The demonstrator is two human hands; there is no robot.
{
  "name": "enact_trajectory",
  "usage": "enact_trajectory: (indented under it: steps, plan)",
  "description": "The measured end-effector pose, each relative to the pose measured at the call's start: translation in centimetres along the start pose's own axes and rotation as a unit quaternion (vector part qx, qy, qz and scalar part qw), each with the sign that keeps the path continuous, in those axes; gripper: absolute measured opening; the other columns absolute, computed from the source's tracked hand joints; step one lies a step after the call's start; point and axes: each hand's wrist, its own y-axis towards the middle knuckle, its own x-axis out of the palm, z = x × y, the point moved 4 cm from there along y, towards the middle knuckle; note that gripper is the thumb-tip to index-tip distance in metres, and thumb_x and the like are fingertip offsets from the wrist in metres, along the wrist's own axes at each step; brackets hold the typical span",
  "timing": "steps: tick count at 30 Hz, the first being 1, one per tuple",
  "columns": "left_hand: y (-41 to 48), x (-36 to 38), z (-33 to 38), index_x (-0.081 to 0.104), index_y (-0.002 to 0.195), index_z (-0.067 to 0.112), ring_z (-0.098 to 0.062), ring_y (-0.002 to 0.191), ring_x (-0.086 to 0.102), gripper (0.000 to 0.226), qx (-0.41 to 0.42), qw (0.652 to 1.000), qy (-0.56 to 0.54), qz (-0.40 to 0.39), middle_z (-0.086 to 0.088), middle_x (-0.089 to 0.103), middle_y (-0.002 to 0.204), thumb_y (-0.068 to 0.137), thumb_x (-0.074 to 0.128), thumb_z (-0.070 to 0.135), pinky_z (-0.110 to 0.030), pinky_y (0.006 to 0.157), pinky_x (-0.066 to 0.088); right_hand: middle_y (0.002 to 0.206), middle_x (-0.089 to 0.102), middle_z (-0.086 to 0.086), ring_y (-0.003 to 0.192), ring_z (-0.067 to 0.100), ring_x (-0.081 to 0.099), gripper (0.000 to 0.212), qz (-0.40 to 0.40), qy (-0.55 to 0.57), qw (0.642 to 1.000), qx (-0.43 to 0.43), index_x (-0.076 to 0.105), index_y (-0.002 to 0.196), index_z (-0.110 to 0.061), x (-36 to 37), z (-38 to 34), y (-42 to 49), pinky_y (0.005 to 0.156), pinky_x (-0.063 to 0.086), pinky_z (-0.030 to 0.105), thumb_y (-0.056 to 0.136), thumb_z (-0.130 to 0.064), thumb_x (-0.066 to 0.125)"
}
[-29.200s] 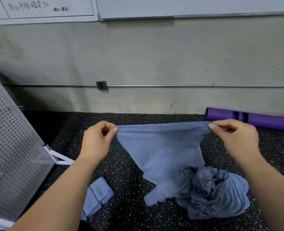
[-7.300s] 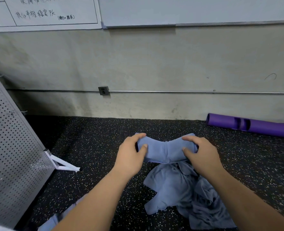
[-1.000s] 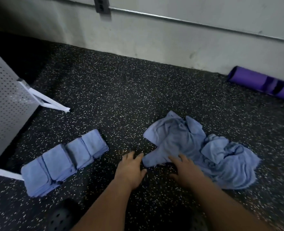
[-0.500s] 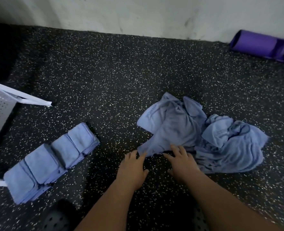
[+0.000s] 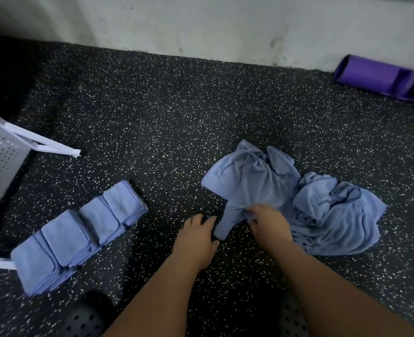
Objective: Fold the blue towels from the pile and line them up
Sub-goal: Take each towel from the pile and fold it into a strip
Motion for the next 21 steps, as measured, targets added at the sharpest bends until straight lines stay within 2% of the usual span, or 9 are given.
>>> enact_trajectory:
  steps: [3,6,10,14,16,18,19,21]
  plan:
    - [-0.9,-2.1,1.3,0.019,0.167,0.032,-0.029,0.152,0.030,0.078,0.005,1.000,-0.015,0.010,-0.004,0.029,0.167,0.103,0.060,0.048,-0.049,0.123,0.035,0.118,0.076,-0.005,0.105,0.023,0.070,0.027,0.053,0.081,0.995,0.028,0.076,0.120,-0.035,-3.1,0.0,-0.7,0.086,0.058,0.037,0.101,-0.023,0.062]
    - [-2.4,-4.7,2.8,0.021,0.167,0.032,-0.030,0.149,0.033,0.079,0.029,0.999,-0.018,0.032,-0.004,0.033,0.165,0.101,0.062,0.049,-0.049,0.121,0.038,0.106,0.077,-0.013,0.093,0.013,0.069,0.021,0.078,0.150,0.985,0.017,0.076,0.112,-0.038,-5.5,-0.5,-1.6,0.079,0.055,0.031,0.100,-0.025,0.066]
    - [-4.5,-8.1,4.7,0.026,0.165,0.032,-0.029,0.146,0.037,0.081,0.076,0.995,-0.031,0.063,-0.001,0.039,0.160,0.097,0.066,0.051,-0.046,0.121,0.037,0.100,0.072,-0.020,0.091,0.002,0.067,0.020,0.093,0.216,0.971,-0.036,0.076,0.112,-0.037,-9.5,-2.4,-3.5,0.083,0.056,0.028,0.099,-0.023,0.071]
    - [-7.1,-11.3,6.7,0.031,0.163,0.031,-0.027,0.147,0.036,0.079,0.096,0.988,-0.062,0.107,0.003,0.042,0.160,0.096,0.068,0.052,-0.043,0.122,0.036,0.100,0.077,-0.018,0.096,0.001,0.071,0.018,0.106,0.260,0.954,-0.103,0.078,0.107,-0.032,-14.3,-4.9,-5.8,0.091,0.055,0.024,0.094,-0.020,0.077]
    - [-8.7,-13.0,7.6,0.045,0.153,0.031,-0.025,0.137,0.049,0.065,0.091,0.981,-0.096,0.141,0.002,0.055,0.148,0.095,0.070,0.048,-0.043,0.114,0.045,0.097,0.080,-0.016,0.096,-0.001,0.073,0.017,0.116,0.304,0.937,-0.125,0.078,0.102,-0.031,-16.6,-5.7,-7.2,0.092,0.055,0.022,0.093,-0.017,0.080]
    - [-10.3,-14.7,8.3,0.061,0.128,0.032,-0.023,0.112,0.064,0.033,0.091,0.968,-0.128,0.198,0.004,0.070,0.122,0.097,0.067,0.041,-0.043,0.096,0.056,0.095,0.081,-0.015,0.096,0.000,0.074,0.020,0.121,0.336,0.924,-0.138,0.078,0.100,-0.030,-18.7,-6.3,-8.8,0.093,0.057,0.024,0.093,-0.011,0.079]
    - [-11.1,-15.6,8.6,0.065,0.116,0.031,-0.023,0.100,0.067,0.018,0.092,0.960,-0.133,0.228,0.004,0.072,0.108,0.099,0.063,0.037,-0.043,0.086,0.058,0.094,0.081,-0.015,0.095,0.000,0.075,0.022,0.122,0.339,0.922,-0.140,0.078,0.098,-0.031,-19.7,-6.5,-9.5,0.093,0.057,0.025,0.093,-0.009,0.078]
    - [-12.7,-17.1,9.0,0.067,0.101,0.028,-0.021,0.084,0.066,0.009,0.104,0.945,-0.153,0.269,0.006,0.071,0.089,0.102,0.059,0.033,-0.040,0.075,0.056,0.094,0.081,-0.016,0.095,0.002,0.075,0.027,0.130,0.323,0.927,-0.137,0.079,0.096,-0.034,-21.5,-6.8,-10.9,0.090,0.058,0.028,0.094,-0.007,0.076]
